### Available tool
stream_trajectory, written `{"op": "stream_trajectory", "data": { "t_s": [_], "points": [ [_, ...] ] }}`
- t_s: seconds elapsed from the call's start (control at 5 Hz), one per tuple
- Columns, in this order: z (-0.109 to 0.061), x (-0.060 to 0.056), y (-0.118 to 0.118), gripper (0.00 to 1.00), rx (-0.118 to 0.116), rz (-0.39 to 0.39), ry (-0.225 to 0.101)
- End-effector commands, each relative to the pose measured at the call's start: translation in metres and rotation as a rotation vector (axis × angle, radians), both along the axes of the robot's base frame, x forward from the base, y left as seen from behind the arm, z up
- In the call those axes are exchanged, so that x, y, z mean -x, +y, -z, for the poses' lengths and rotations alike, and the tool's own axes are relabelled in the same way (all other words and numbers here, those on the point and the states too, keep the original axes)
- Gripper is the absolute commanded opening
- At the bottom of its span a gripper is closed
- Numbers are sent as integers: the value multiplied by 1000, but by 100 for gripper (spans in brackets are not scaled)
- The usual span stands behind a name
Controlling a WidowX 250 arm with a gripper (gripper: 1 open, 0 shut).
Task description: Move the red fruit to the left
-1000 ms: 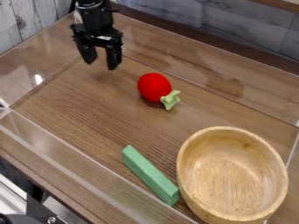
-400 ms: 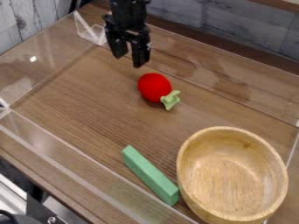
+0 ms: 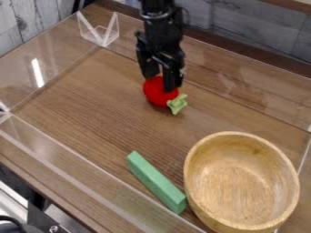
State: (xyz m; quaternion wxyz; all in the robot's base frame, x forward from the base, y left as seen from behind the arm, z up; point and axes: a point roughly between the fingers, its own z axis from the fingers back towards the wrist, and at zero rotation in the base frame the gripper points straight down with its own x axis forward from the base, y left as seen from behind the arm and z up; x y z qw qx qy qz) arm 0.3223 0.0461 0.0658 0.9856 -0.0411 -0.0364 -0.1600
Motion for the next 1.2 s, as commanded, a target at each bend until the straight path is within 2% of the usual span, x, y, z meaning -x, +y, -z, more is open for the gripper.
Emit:
{"op": "stream_trajectory", "data": {
  "t_s": [0.0,0.2,0.4,0.6,1.0],
  "points": [
    [-15,1,6,100,-29,17,-55],
    [-12,1,16,100,-50,-3,-52],
    [2,-11,27,100,-72,-99,-54],
    [16,-22,32,100,-88,-162,-60],
    [15,-41,13,100,-102,-258,-61]
  ]
}}
